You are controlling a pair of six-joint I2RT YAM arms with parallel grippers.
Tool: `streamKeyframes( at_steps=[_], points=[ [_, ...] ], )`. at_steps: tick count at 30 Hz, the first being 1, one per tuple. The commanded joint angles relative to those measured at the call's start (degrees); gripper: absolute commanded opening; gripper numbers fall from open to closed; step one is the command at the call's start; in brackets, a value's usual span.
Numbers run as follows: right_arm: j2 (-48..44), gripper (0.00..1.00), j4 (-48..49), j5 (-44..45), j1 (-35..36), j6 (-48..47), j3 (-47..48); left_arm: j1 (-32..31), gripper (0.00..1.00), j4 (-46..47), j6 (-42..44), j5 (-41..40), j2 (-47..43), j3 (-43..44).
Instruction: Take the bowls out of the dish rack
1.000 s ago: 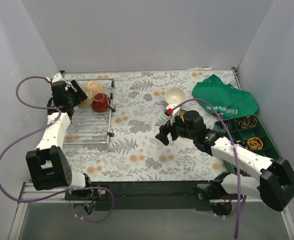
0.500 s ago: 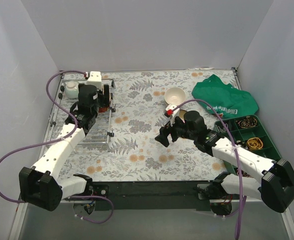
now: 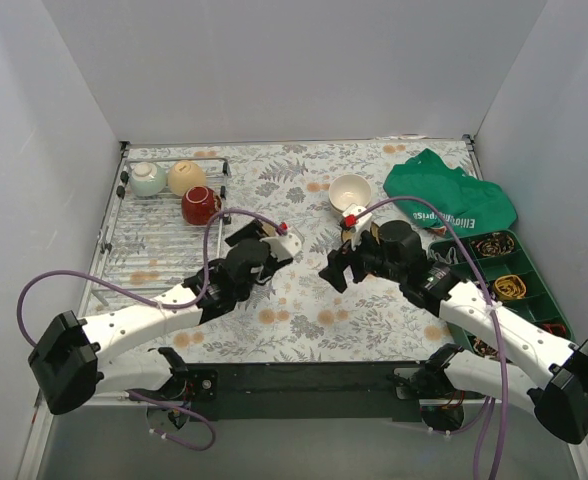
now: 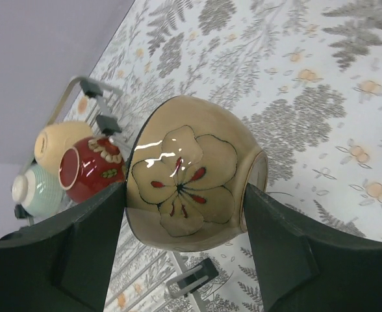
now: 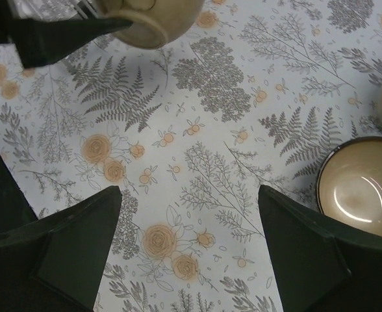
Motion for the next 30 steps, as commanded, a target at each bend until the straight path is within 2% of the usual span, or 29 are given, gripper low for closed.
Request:
streamKeyframes(
  at_steps=[1,2,5,7,11,18,23,30],
  points=[
    [-1.49,0.96,-7.18,9.58,-0.09,2.65,4.77,-8.31,0.00,11.96,10.44,-5.03,-3.31,-4.34],
    [-1.49,0.97,-9.63,12.82,-0.44,3.27,5.73,-9.47,0.00,12.84,10.63,-5.38,-3.39,-5.23],
    [-1.31,0.98,-12.99,14.78,-3.34,4.06,7.58,-12.99,0.00,16.18,13.26,-6.35,-3.05,-8.22],
    [-1.31,0.99,-14.84,13.47,-6.58,4.85,8.11,-15.35,0.00,18.73,14.23,-7.14,-2.87,-9.63],
    [0.18,0.99,-16.51,5.75,-10.55,5.73,10.22,-20.02,0.00,26.80,21.33,-9.86,-1.38,-14.36],
    [7.38,0.98,-20.64,-2.26,-10.47,7.75,17.77,-28.01,0.00,47.53,33.55,-13.82,4.76,-20.79],
    [13.36,0.97,-22.40,-4.99,-10.12,9.77,21.90,-31.53,0.00,61.58,40.77,-15.23,9.96,-23.43],
    [20.83,0.96,-24.24,-5.78,-6.25,11.01,26.65,-33.56,0.00,69.89,46.40,-16.02,15.58,-24.31]
  ],
)
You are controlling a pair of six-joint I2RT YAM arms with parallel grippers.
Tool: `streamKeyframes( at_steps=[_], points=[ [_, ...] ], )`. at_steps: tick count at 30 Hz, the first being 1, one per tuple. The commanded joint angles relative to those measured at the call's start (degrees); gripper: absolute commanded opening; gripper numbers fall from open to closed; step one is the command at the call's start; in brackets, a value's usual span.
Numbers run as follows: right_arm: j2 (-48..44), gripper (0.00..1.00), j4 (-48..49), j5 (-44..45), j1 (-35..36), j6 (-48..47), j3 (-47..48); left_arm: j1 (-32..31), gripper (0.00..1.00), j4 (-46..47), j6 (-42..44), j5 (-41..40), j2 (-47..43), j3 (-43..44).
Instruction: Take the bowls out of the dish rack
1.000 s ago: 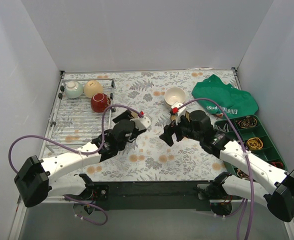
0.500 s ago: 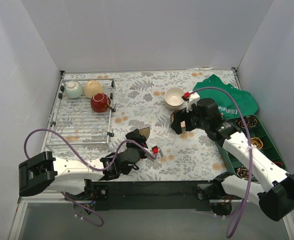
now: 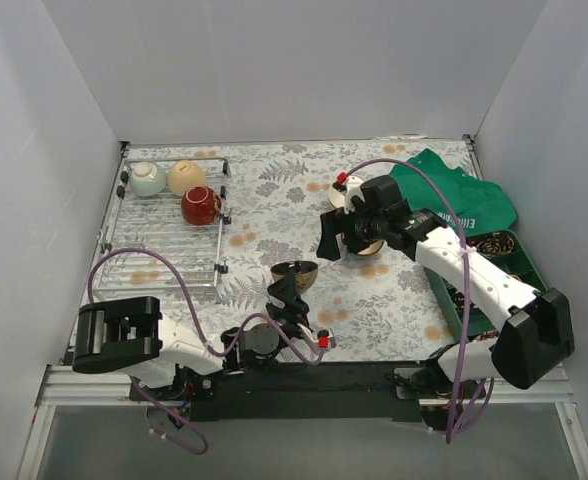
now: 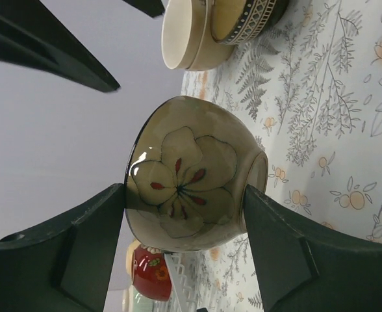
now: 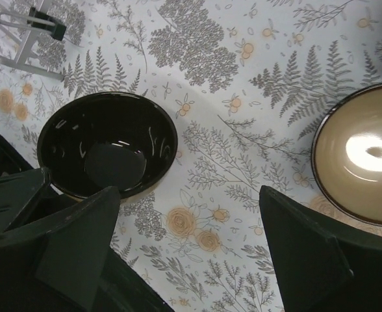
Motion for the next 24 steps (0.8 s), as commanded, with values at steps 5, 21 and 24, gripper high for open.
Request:
streamKeyframes(
  at_steps=[5,21,24],
  points=[
    [8.40,0.93,-2.70,-3.21,3.66,1.83,5.99,-1.56,0.00,15.61,7.22,-2.75,3.14,-0.29],
    [19.13,0.62,-6.65,-7.77,5.86,0.16,9.15,-1.92,0.00,17.01,8.45,-3.81,5.51,-0.12],
    [20.27,0.44,-6.66,-9.62,6.04,-0.02,9.94,-2.01,0.00,17.10,8.63,-4.07,6.04,0.06]
  ],
)
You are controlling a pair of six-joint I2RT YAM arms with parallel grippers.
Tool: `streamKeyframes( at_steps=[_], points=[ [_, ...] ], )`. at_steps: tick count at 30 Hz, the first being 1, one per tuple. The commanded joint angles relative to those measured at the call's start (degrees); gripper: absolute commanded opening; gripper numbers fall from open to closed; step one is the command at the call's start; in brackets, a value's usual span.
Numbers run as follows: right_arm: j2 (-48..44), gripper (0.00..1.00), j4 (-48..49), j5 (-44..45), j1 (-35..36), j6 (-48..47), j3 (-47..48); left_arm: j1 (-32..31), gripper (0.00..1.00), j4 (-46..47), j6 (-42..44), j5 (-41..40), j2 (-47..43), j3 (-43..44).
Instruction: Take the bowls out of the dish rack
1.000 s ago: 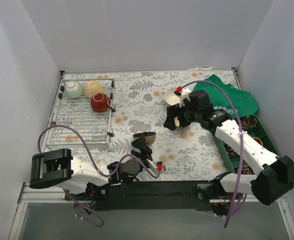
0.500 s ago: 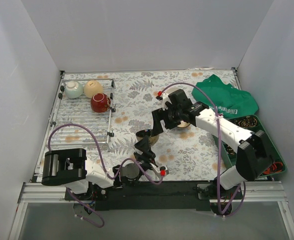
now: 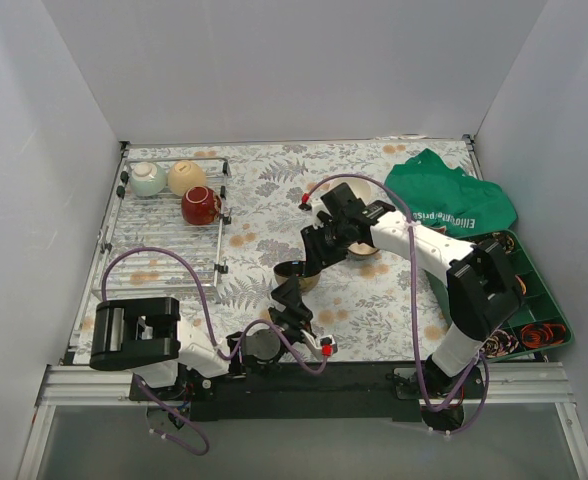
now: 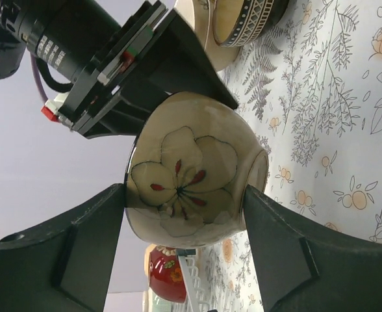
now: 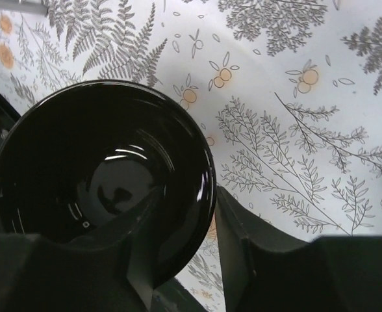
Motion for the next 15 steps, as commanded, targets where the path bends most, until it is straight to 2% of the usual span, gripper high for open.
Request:
streamKeyframes(
  at_steps=[1,2,4,5,6,7,9,10,13,14,15],
  points=[
    [1.17,0.39,-1.54,-4.33,0.61,-0.76,3.15,-0.17,0.00,7.31,1.66,-1.93,0.01,0.63],
    [1.26,0.30,-1.63,-4.60,0.61,-0.85,3.24,-0.17,0.00,7.23,1.57,-1.93,-0.08,0.63],
    [1.35,0.21,-1.63,-5.30,0.61,-1.11,3.32,-0.17,0.00,6.88,1.04,-2.11,-0.08,0.80],
    [1.26,0.10,-1.63,-5.39,0.61,-1.29,3.50,-0.17,0.00,6.61,0.87,-2.19,-0.08,0.80],
    [1.18,0.05,-1.54,-5.39,0.61,-1.38,3.50,-0.17,0.00,6.35,0.69,-2.28,-0.08,0.89],
    [1.00,0.01,-1.63,-5.31,0.61,-1.46,3.68,-0.17,0.00,6.00,0.51,-2.37,-0.16,0.98],
    [0.65,0.01,-1.63,-4.96,0.61,-1.64,4.12,-0.17,0.07,5.56,-0.27,-2.46,-0.08,1.07],
    [0.39,0.01,-1.63,-4.69,0.61,-1.90,4.38,-0.17,0.18,4.77,-0.63,-2.72,-0.16,1.33],
    [-0.58,0.01,-1.45,-3.29,-0.09,-1.90,5.35,-0.17,0.43,3.01,-2.65,-2.90,-0.60,1.68],
    [-0.93,0.01,-1.54,-3.11,-0.87,-1.90,5.70,-0.17,0.62,2.66,-3.26,-3.07,-0.78,1.94],
    [-1.63,0.01,-1.54,-2.67,-1.40,-1.90,6.22,-0.17,0.69,2.39,-4.14,-2.99,-1.30,2.03]
  ],
)
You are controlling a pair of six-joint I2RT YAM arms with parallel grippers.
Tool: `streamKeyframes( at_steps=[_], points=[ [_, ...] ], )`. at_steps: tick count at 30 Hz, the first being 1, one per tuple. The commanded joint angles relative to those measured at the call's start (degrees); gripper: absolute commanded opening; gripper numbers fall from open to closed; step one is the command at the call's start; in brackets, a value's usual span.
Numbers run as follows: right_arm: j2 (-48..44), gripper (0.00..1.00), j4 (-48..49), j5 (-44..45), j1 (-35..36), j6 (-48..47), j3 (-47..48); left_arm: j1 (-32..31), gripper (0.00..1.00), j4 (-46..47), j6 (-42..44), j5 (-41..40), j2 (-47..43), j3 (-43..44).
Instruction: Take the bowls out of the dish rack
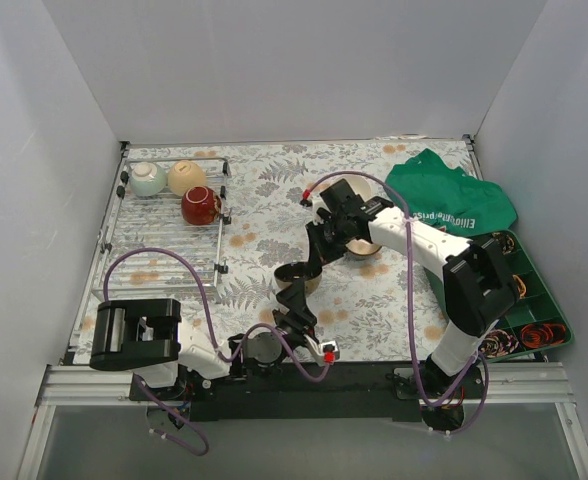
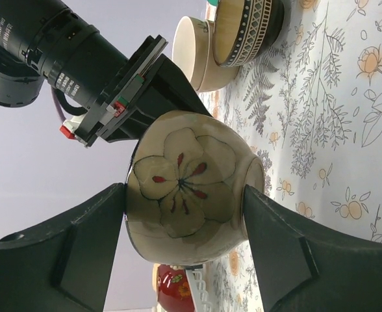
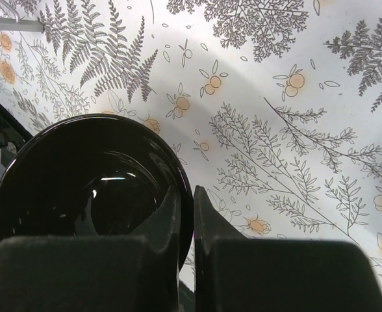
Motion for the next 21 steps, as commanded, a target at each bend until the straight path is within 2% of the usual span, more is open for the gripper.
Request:
streamKeyframes(
  at_steps=[1,2,5,13,15,19,21],
  points=[
    [-4.13,0.01,-0.67,-2.06,-1.51,-3.78,4.06,1.27,0.75,1.50,-6.61,-4.36,-2.14,1.70],
    [-4.57,0.01,-0.58,-1.71,-2.74,-3.78,4.32,1.27,0.87,1.06,-7.14,-4.36,-2.40,1.97],
    [-7.20,0.01,-0.58,0.66,-5.03,-4.31,5.12,1.27,0.98,-1.23,-10.12,-4.01,-3.80,2.41],
    [-13.97,0.01,3.89,10.32,-13.11,-3.44,1.00,1.88,0.98,-13.78,-25.93,-0.94,-12.31,5.57],
    [-16.86,0.01,7.76,14.28,-14.69,-2.47,-1.55,2.68,0.98,-20.87,-31.02,1.33,-14.69,6.88],
    [-21.79,0.01,16.01,19.73,-18.82,-0.54,-10.05,8.28,0.98,-30.40,-46.21,6.26,-19.71,11.62],
    [-24.34,0.01,21.89,20.62,-19.97,0.08,-13.23,10.75,0.98,-34.08,-50.19,8.11,-21.99,13.04]
  ],
)
